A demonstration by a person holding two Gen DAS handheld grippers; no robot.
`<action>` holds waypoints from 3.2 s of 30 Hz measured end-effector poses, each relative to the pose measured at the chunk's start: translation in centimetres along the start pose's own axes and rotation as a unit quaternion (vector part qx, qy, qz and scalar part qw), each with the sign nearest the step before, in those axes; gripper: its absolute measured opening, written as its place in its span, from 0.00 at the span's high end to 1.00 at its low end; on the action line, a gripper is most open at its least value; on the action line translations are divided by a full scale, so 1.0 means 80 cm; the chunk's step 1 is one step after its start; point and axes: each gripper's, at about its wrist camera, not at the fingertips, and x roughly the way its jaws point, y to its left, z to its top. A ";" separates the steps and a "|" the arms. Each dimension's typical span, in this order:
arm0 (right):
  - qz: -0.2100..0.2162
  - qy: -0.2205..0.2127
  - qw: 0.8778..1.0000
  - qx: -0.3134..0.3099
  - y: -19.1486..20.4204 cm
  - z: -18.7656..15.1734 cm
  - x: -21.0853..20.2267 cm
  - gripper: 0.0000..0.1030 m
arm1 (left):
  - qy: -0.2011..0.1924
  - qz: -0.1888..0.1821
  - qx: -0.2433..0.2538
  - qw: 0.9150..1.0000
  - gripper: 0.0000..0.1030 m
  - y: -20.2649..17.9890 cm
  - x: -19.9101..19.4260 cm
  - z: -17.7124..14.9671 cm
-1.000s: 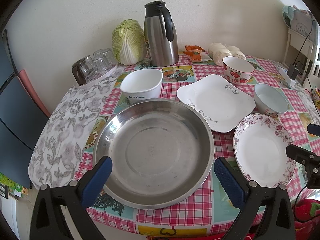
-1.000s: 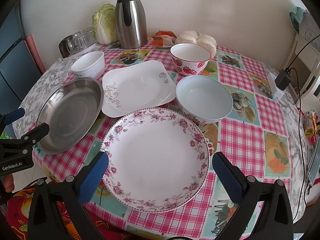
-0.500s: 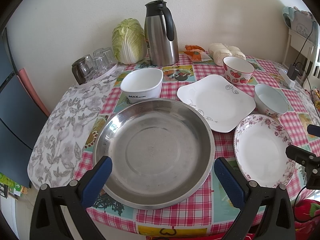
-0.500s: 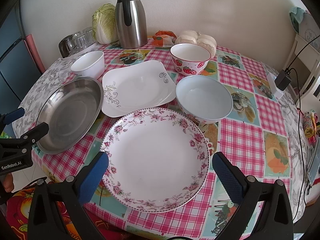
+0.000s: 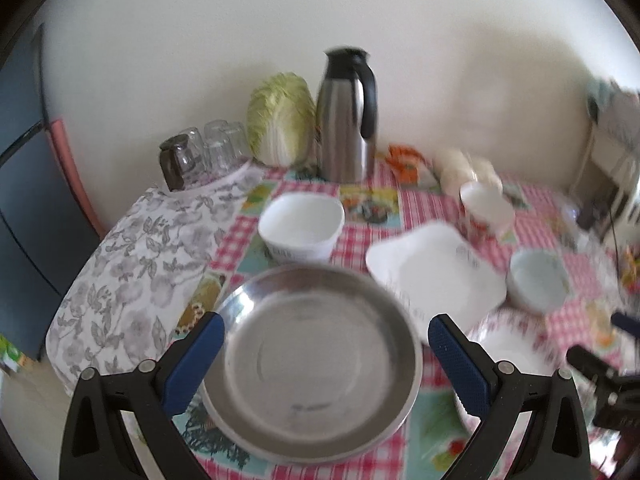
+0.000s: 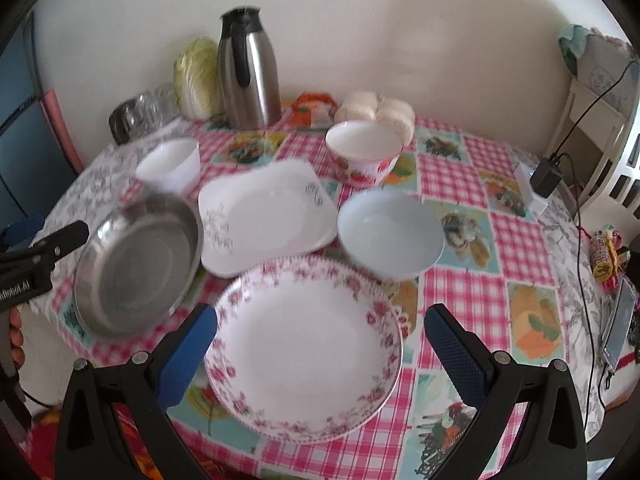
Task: Organize plates and bowls
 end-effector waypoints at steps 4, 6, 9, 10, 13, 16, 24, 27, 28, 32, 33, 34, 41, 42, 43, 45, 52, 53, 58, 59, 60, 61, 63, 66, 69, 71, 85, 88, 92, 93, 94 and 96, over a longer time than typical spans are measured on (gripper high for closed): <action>0.015 -0.018 0.999 0.026 0.003 0.021 -0.006 0.00 | -0.013 0.012 -0.026 1.000 0.00 0.003 -0.006 0.025; 0.025 -0.022 0.999 0.040 0.006 0.029 -0.007 0.00 | -0.031 0.015 -0.042 0.999 0.00 0.006 -0.010 0.033; 0.036 -0.023 0.998 0.051 0.014 0.038 -0.001 0.00 | -0.046 0.040 -0.054 0.997 0.00 0.008 -0.012 0.040; 0.037 -0.022 0.998 0.054 0.017 0.041 0.001 0.00 | -0.042 0.048 -0.056 0.996 0.00 0.009 -0.010 0.042; 0.039 -0.020 0.997 0.070 0.020 0.045 0.009 0.00 | -0.017 0.071 -0.064 0.995 0.00 0.016 -0.001 0.042; 0.053 -0.019 0.994 0.089 0.019 0.046 0.017 0.00 | -0.003 0.085 -0.067 0.994 0.00 0.027 0.007 0.036; 0.076 0.002 0.993 0.091 0.036 0.051 0.044 0.00 | 0.012 0.102 -0.098 0.990 0.00 0.083 0.021 0.011; 0.089 0.012 0.992 0.085 0.049 0.053 0.057 0.00 | 0.018 0.096 -0.122 0.988 0.00 0.107 0.026 0.002; 0.096 0.017 0.992 0.083 0.055 0.053 0.063 0.00 | 0.023 0.091 -0.132 0.987 0.00 0.114 0.029 -0.002; 0.112 0.030 0.991 0.074 0.075 0.050 0.078 0.02 | 0.045 0.072 -0.159 0.984 0.00 0.141 0.048 -0.017; 0.112 0.035 0.990 0.073 0.078 0.048 0.081 0.03 | 0.050 0.071 -0.162 0.983 0.00 0.145 0.051 -0.020; 0.115 0.041 0.990 0.073 0.083 0.046 0.087 0.09 | 0.057 0.068 -0.168 0.982 0.01 0.151 0.056 -0.024; 0.142 0.088 0.983 0.075 0.103 0.033 0.116 0.39 | 0.098 0.040 -0.198 0.975 0.11 0.175 0.089 -0.044; 0.144 0.093 0.983 0.072 0.107 0.032 0.119 0.40 | 0.103 0.038 -0.199 0.974 0.12 0.176 0.093 -0.046; 0.145 0.097 0.982 0.070 0.110 0.030 0.122 0.43 | 0.112 0.034 -0.200 0.973 0.15 0.177 0.100 -0.050; 0.149 0.105 0.981 0.067 0.115 0.027 0.128 0.51 | 0.124 0.028 -0.203 0.971 0.18 0.179 0.108 -0.054; 0.154 0.131 0.977 0.061 0.128 0.020 0.147 0.75 | 0.155 0.005 -0.213 0.965 0.34 0.184 0.133 -0.065; 0.152 0.135 0.977 0.061 0.128 0.019 0.150 0.78 | 0.160 0.003 -0.214 0.964 0.38 0.184 0.136 -0.066; 0.147 0.145 0.976 0.065 0.127 0.016 0.160 0.87 | 0.174 -0.002 -0.215 0.961 0.52 0.183 0.145 -0.070; 0.145 0.146 0.976 0.065 0.127 0.017 0.162 0.88 | 0.176 0.000 -0.214 0.961 0.53 0.182 0.146 -0.071; 0.144 0.147 0.976 0.065 0.127 0.016 0.164 0.88 | 0.178 0.001 -0.212 0.961 0.53 0.182 0.148 -0.071; 0.144 0.149 0.976 0.066 0.126 0.016 0.167 0.89 | 0.181 0.001 -0.210 0.961 0.54 0.181 0.150 -0.072; 0.146 0.151 0.975 0.068 0.126 0.016 0.170 0.89 | 0.186 0.002 -0.208 0.960 0.57 0.178 0.155 -0.073; 0.147 0.154 0.975 0.070 0.126 0.017 0.175 0.89 | 0.197 0.006 -0.205 0.959 0.59 0.176 0.162 -0.075; 0.148 0.155 0.974 0.070 0.126 0.017 0.178 0.89 | 0.204 0.008 -0.209 0.956 0.63 0.178 0.168 -0.080; 0.150 0.158 0.973 0.071 0.126 0.016 0.181 0.89 | 0.202 0.011 -0.206 0.957 0.63 0.178 0.169 -0.080; 0.157 0.167 0.971 0.072 0.129 0.015 0.193 0.89 | 0.199 0.050 -0.175 0.963 0.63 0.167 0.177 -0.079; 0.154 0.166 0.972 0.069 0.131 0.014 0.191 0.89 | 0.196 0.057 -0.186 0.961 0.71 0.172 0.175 -0.080; 0.154 0.161 0.973 0.064 0.129 0.014 0.185 0.88 | 0.189 0.046 -0.215 0.957 0.76 0.180 0.165 -0.085; 0.154 0.160 0.973 0.060 0.129 0.015 0.183 0.88 | 0.188 0.044 -0.221 0.956 0.77 0.182 0.164 -0.086; 0.156 0.158 0.973 0.056 0.129 0.016 0.181 0.88 | 0.188 0.043 -0.227 0.955 0.77 0.183 0.164 -0.087; 0.160 0.154 0.974 0.052 0.130 0.018 0.177 0.88 | 0.185 0.043 -0.230 0.954 0.77 0.183 0.161 -0.087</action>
